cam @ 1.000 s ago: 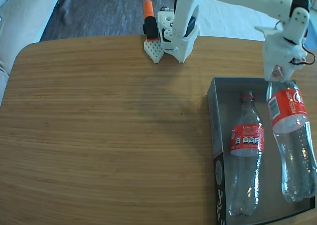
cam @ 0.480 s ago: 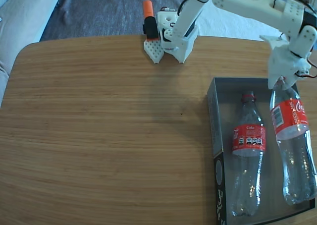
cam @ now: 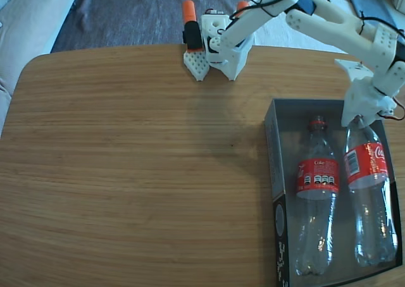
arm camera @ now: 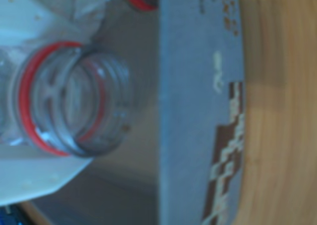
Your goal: Grasp the bottles and put them in the box.
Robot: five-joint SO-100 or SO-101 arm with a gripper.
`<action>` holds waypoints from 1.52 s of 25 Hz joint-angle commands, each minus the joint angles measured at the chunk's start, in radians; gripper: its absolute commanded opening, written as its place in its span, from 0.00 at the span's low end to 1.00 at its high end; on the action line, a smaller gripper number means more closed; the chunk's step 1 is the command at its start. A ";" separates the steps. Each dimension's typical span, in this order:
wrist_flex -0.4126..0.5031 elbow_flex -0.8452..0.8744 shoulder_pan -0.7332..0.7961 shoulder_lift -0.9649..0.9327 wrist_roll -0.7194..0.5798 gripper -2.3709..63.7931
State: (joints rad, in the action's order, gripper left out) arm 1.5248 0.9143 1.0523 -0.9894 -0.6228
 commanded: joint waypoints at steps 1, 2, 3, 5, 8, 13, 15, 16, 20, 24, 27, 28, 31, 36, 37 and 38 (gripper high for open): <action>-0.002 -0.063 0.003 -0.006 -0.006 0.03; -0.002 -0.063 0.003 -0.002 -0.006 0.03; -0.002 -0.064 0.003 0.002 -0.006 0.03; -0.002 -0.067 0.003 0.000 -0.006 0.04; -0.002 -0.067 0.003 -0.005 -0.006 0.05; 0.002 -0.067 0.002 -0.014 0.005 0.42; 0.011 -0.067 -0.002 -0.014 0.000 0.54; 0.011 -0.067 -0.003 -0.014 0.000 0.56; 0.012 -0.069 -0.023 -0.017 -0.003 0.56; 0.055 -0.135 -0.071 -0.017 -0.003 0.56; 0.098 -0.195 -0.133 -0.017 -0.005 0.56; 0.120 -0.215 -0.158 -0.017 -0.005 0.56; 0.189 -0.270 -0.232 -0.018 -0.005 0.56; 0.190 -0.272 -0.331 -0.101 -0.005 0.36; 0.190 -0.272 -0.354 -0.110 -0.005 0.31; 0.190 -0.272 -0.380 -0.121 -0.005 0.27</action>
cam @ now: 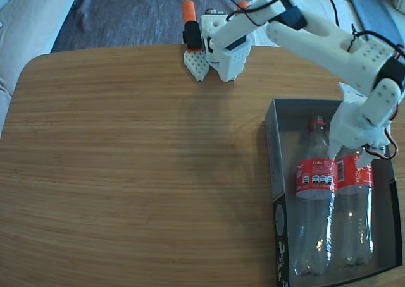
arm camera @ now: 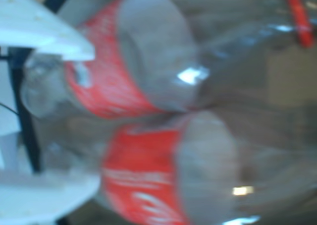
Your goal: Grasp the bottles and put them in the box.
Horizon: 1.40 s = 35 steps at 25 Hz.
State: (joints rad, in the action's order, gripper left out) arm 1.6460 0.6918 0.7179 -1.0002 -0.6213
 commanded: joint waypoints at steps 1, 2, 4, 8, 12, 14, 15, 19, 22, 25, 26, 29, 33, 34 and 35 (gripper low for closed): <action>0.069 -0.049 -0.072 -0.114 0.000 0.22; 0.069 -0.055 -0.097 -0.115 0.003 0.19; 0.069 -0.066 -0.140 -0.117 0.037 0.13; 0.026 -0.089 -0.216 -0.150 0.247 0.10; -0.002 -0.086 -0.314 -0.189 0.305 0.09; 0.002 -0.086 -0.357 -0.206 0.305 0.09; 0.003 -0.083 -0.380 -0.216 0.305 0.09; -0.003 0.014 -0.463 -0.302 0.305 0.06; -0.040 0.144 -0.518 -0.394 0.305 0.04; -0.104 0.291 -0.568 -0.502 0.305 0.04; -0.132 0.344 -0.583 -0.540 0.305 0.04; -0.221 0.505 -0.624 -0.653 0.305 0.04; -0.321 0.736 -0.655 -0.816 0.305 0.03; -0.336 0.792 -0.655 -0.857 0.307 0.03; -0.356 0.848 -0.655 -0.896 0.307 0.03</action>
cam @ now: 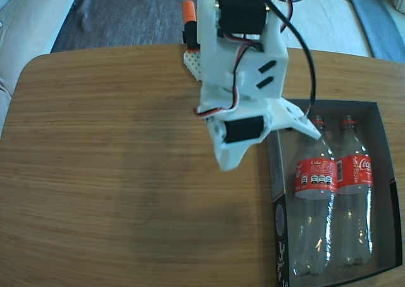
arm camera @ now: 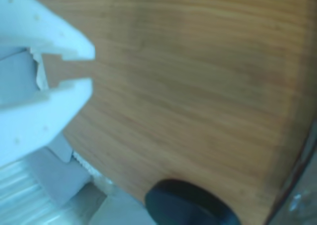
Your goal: Grasp the bottles and put them in the box.
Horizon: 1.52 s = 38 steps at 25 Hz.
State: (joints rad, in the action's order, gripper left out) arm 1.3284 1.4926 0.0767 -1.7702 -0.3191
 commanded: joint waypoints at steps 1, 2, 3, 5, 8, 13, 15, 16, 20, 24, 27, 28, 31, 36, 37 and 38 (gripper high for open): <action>-0.061 0.098 -0.014 -0.166 0.005 0.03; -0.080 0.144 -0.015 -0.199 0.005 0.03; -0.095 0.189 -0.015 -0.232 0.005 0.03; -0.127 0.273 -0.009 -0.284 0.005 0.03; -0.152 0.397 -0.005 -0.362 0.005 0.03; -0.222 0.621 -0.015 -0.528 0.006 0.03; -0.253 0.710 -0.017 -0.601 0.043 0.03; -0.255 0.749 -0.018 -0.634 0.069 0.03; -0.255 0.867 -0.049 -0.742 0.222 0.03; -0.255 0.940 -0.058 -0.871 0.347 0.03; -0.249 1.006 -0.058 -0.956 0.325 0.03; -0.247 1.028 -0.060 -0.977 0.321 0.03; -0.253 1.074 -0.060 -1.028 0.321 0.03; -0.247 1.175 -0.060 -1.095 0.318 0.03; -0.242 1.193 -0.060 -1.109 0.308 0.03; -0.241 1.212 -0.060 -1.121 0.291 0.03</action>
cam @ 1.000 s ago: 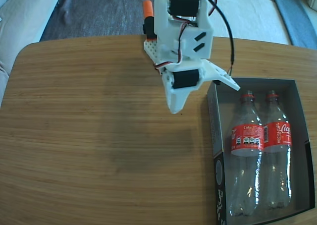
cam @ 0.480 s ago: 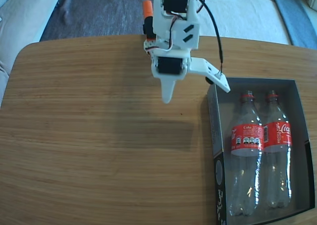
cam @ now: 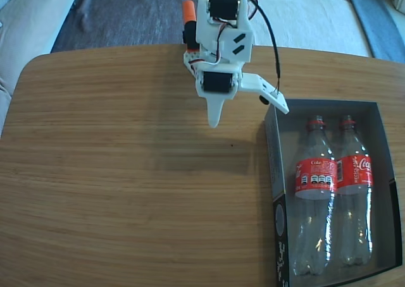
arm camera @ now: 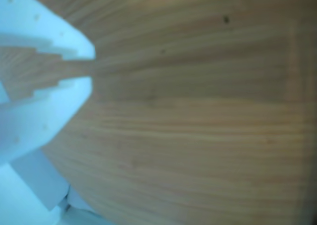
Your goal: Grasp the bottles and put them in the box.
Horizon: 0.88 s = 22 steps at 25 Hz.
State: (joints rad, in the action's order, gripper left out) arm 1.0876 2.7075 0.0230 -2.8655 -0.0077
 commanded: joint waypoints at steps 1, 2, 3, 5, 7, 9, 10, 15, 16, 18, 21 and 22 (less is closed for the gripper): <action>0.000 0.015 -0.006 -0.038 -0.035 0.03; 0.000 0.020 -0.006 -0.051 -0.041 0.03; 0.002 0.023 -0.006 -0.066 -0.041 0.03; 0.008 0.032 -0.006 -0.098 -0.041 0.03; 0.029 0.035 -0.006 -0.132 -0.041 0.03; 0.046 0.043 -0.006 -0.161 -0.040 0.03; 0.051 0.046 -0.006 -0.173 -0.040 0.03; 0.077 0.052 -0.003 -0.219 -0.040 0.03; 0.087 0.052 -0.003 -0.229 -0.040 0.03; 0.092 0.058 -0.003 -0.250 -0.040 0.03; 0.094 0.069 -0.005 -0.285 -0.040 0.03; 0.094 0.072 -0.003 -0.301 -0.040 0.03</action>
State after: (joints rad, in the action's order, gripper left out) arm 1.1781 2.7872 0.0245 -3.1416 -0.0445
